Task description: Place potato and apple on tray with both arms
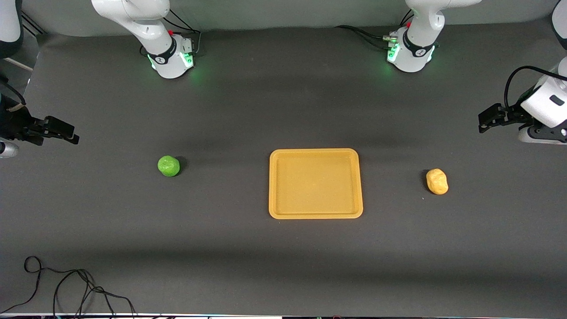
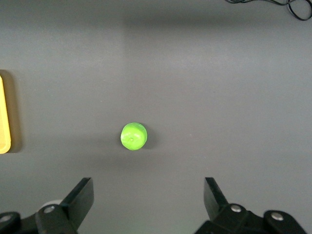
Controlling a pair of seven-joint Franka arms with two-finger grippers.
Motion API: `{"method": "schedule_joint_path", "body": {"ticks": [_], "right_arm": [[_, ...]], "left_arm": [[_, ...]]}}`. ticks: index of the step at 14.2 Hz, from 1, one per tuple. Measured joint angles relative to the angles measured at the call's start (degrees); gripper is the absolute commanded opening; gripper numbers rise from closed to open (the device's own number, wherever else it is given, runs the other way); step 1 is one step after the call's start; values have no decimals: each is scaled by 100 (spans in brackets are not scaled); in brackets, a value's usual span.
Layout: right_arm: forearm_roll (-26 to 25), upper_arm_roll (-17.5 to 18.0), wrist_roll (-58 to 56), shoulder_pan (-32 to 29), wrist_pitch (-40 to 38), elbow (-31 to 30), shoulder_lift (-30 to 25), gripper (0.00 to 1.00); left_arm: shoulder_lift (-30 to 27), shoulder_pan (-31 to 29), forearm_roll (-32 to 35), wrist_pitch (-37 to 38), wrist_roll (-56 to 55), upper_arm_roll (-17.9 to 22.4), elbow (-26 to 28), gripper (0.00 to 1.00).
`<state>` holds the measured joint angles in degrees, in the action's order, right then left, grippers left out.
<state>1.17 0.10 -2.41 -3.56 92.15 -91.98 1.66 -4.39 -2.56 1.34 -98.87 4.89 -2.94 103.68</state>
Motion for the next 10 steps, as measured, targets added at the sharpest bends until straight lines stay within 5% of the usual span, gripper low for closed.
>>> {"method": "schedule_joint_path", "body": {"ticks": [10], "right_arm": [[0,-18,0,1,-138,0,-1,100]], "left_arm": [[118,-2,-1,-73,0,2,0,100]]}}
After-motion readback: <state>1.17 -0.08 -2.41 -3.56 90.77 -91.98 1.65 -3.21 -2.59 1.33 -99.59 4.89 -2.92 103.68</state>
